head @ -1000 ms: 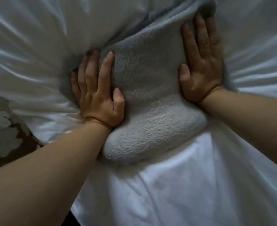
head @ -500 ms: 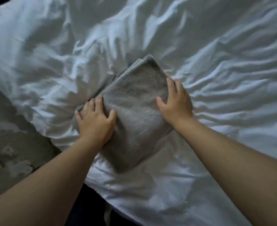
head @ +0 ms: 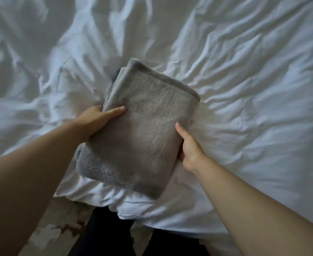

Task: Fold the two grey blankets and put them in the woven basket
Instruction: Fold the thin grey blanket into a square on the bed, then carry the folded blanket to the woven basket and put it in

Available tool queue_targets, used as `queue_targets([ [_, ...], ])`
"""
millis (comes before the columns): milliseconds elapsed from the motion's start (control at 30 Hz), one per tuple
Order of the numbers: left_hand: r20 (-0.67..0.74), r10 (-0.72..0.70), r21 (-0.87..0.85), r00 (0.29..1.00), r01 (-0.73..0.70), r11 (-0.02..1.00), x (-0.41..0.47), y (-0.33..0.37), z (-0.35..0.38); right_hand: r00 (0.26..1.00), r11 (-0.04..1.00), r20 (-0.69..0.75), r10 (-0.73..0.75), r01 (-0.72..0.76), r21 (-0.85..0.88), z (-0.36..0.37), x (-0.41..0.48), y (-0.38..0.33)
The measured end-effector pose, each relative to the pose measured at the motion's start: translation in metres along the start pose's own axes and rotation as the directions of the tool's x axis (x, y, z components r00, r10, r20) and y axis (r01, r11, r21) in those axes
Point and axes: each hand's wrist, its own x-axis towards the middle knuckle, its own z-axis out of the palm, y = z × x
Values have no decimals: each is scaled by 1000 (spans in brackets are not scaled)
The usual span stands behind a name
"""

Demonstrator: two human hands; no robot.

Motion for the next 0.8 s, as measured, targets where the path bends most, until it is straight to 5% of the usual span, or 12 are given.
queue_targets([
  [200,232,-156,-295,960,223,929,-21,9,-3,1000,999,15,6,-7,34,6,-14,-5],
  [400,347,-104,-507,932,280,816,-94,3,-11,984,986,76,-163,165,-17,-6,-79,-35],
  [600,118,29,-809,993,79,583,-217,7,-25,895,951,364,-256,301,-71,-15,-172,-68],
  [800,-291,-63,-861,955,-233,452,-350,-22,-46,726,913,646,-237,393,-106,24,-261,-65],
])
